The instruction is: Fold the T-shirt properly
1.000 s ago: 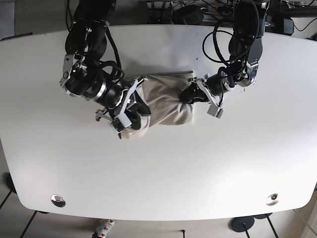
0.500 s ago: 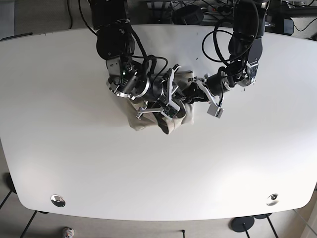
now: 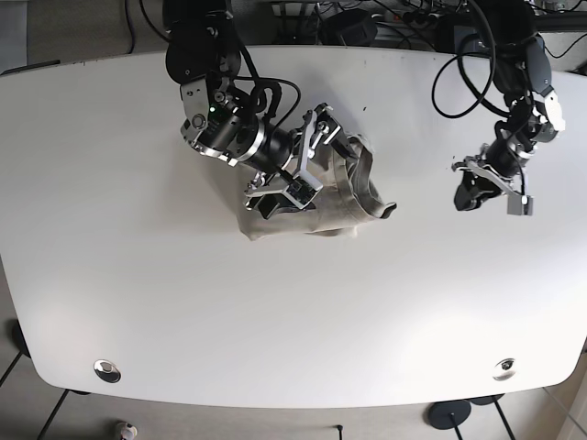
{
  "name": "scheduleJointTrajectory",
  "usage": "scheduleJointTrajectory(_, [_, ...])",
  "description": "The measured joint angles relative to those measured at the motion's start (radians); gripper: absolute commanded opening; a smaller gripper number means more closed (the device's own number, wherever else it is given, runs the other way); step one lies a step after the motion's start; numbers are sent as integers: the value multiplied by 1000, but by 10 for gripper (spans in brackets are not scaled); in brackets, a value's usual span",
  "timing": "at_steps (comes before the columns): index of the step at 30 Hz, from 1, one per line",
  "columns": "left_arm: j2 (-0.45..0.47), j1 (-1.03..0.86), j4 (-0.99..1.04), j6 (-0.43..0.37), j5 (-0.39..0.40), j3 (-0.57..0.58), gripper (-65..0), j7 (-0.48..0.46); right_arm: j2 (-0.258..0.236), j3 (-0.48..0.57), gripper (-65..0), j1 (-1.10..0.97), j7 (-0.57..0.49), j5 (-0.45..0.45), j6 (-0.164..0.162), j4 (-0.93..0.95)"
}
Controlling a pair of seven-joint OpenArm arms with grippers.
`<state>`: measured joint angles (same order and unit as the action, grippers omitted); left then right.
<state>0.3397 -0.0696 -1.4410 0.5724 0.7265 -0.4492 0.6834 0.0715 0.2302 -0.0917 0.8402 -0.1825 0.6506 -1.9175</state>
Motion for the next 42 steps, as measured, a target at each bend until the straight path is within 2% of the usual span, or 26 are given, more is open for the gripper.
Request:
scheduleJointTrajectory(2, [50,-15,-10,2,4,-1,-583,-8,-3,5,-147,-11,1,-29,0,0])
scheduleJointTrajectory(4, [71,-40,-14,4,4,2,-582,5,-6,6,-225,-19,1,-31,0,5])
scheduleJointTrajectory(8, [71,-107,-126,4,0,16,-582,2,-5,66,-319,6,-6,-28,-2,114])
scheduleJointTrajectory(9, [74,-120,-163,4,0,61,-582,0,-3,73,-354,32,-6,-32,6,178])
scheduleJointTrajectory(11, [68,-122,-217,5,0,149,-582,4,4,69,-404,102,-2,-25,-5,261])
scheduleJointTrajectory(13, [69,-147,-262,5,9,194,-582,-23,34,64,-420,163,-19,-26,-3,316])
scheduleJointTrajectory(15, [69,-158,-266,4,-2,245,-583,4,45,69,-425,229,-46,-32,-3,423])
scheduleJointTrajectory(19, [71,-154,-290,5,4,280,-583,-11,40,68,-425,312,-208,-36,-3,658])
scheduleJointTrajectory(21, [68,-154,-290,5,4,288,-583,-11,31,58,-425,329,-239,-32,-4,738])
scheduleJointTrajectory(25, [70,-148,-302,1,0,290,-583,-4,44,-81,-425,326,-180,-39,4,664])
scheduleJointTrajectory(30, [45,-84,-315,0,0,290,-582,-2,39,-216,-425,301,-19,-39,5,407])
scheduleJointTrajectory(32, [18,-54,-315,-42,-10,291,-581,-3,30,-269,-425,256,40,-39,5,290])
scheduleJointTrajectory(34, [-16,-14,-312,-99,-82,309,-579,4,6,-282,-426,214,69,-33,4,218])
scheduleJointTrajectory(36, [-48,58,-283,-105,-145,372,-579,5,3,-281,-426,159,78,-32,4,156])
scheduleJointTrajectory(38, [-84,134,-234,-100,-171,416,-579,0,13,-275,-426,97,77,-37,5,117])
scheduleJointTrajectory(41, [-135,263,-71,-110,-238,441,-579,4,11,-277,-426,39,80,-35,10,116])
scheduleJointTrajectory(42, [-149,306,-8,-109,-242,449,-579,3,9,-278,-426,27,79,-32,22,116])
